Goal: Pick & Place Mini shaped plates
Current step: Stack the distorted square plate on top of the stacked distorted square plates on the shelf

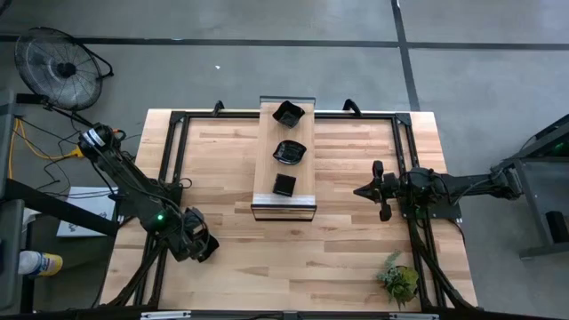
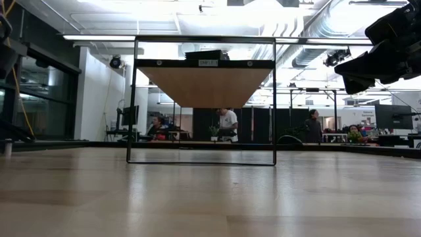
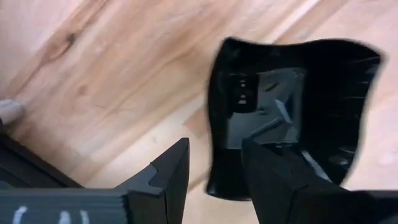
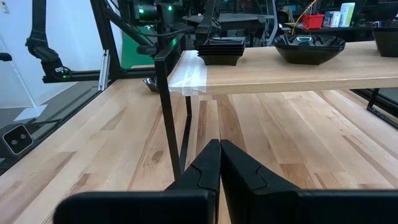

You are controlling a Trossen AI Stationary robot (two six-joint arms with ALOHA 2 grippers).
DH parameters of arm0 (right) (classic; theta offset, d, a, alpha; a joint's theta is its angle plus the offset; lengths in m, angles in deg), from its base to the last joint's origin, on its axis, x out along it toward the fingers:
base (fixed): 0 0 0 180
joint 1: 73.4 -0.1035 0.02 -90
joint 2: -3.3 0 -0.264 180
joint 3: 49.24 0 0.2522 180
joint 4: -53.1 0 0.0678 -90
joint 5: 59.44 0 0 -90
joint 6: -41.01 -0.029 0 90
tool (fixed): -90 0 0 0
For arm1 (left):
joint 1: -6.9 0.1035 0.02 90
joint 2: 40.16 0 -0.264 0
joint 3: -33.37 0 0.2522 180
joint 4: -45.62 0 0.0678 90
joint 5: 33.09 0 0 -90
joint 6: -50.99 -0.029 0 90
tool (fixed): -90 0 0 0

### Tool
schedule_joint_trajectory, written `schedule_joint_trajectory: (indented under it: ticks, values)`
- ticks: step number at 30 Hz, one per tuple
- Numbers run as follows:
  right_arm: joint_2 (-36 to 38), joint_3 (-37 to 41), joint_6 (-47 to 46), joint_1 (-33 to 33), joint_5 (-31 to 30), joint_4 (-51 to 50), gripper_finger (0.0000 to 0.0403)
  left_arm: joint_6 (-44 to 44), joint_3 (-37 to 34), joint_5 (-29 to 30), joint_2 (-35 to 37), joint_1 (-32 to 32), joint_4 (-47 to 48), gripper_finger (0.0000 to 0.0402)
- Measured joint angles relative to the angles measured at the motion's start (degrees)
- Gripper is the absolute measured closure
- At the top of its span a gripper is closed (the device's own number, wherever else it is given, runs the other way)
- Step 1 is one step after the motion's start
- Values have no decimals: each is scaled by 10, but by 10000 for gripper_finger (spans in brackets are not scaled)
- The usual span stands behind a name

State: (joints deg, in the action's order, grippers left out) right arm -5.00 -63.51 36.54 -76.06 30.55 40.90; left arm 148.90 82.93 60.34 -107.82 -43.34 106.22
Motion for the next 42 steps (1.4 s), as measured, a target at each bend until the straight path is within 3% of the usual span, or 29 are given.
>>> schedule_joint_trajectory:
  ticks: [15, 37, 42]
  values:
    - [0, 0, 0, 0, 0, 0, 398, -7, -13, 0, 0, 0, -4, 263]
    - [0, 0, 0, 0, 0, 0, 398, -55, -13, 2, 0, 0, -12, 393]
    - [0, 0, 0, 0, 0, 0, 398, -76, -13, 6, 0, 0, -38, 398]
